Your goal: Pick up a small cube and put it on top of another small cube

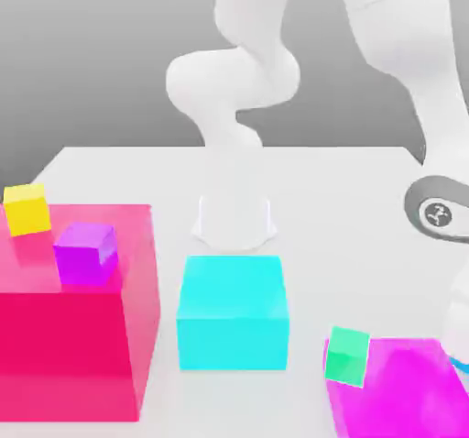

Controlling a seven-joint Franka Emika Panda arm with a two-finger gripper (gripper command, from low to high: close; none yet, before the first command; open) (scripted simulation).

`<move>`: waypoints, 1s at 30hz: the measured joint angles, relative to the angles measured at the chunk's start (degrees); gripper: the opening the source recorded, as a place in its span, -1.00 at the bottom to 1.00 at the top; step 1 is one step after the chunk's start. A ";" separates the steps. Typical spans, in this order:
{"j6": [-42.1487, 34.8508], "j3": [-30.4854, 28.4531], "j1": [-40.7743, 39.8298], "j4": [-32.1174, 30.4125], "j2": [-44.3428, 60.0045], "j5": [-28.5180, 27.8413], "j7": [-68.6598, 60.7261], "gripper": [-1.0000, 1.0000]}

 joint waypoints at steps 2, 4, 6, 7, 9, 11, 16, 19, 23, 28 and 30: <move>-2.55 -1.97 -2.86 -0.14 -3.16 1.45 0.24 -1.00; -4.96 -5.01 -5.95 -0.12 -6.23 1.89 0.66 -1.00; -7.09 -7.88 -8.85 -0.22 -9.14 2.21 1.01 -1.00; -8.10 -9.29 -10.20 -0.33 -10.60 2.38 1.16 -1.00; -10.05 -11.99 -12.89 -0.67 -13.57 2.74 1.43 -1.00; -11.97 -14.65 -16.95 -1.16 -16.65 3.13 1.70 -1.00; -19.15 -21.83 -30.88 -2.00 -26.12 4.86 1.80 -1.00; -26.23 -27.10 -36.08 -2.53 -33.53 7.29 0.66 -1.00; -35.17 -34.88 -42.38 -4.24 -42.77 10.96 -2.76 -1.00; -27.86 -37.15 -43.61 -10.35 -41.20 11.84 -4.57 1.00; -27.86 -37.15 -43.61 -10.35 -41.20 11.84 -4.57 1.00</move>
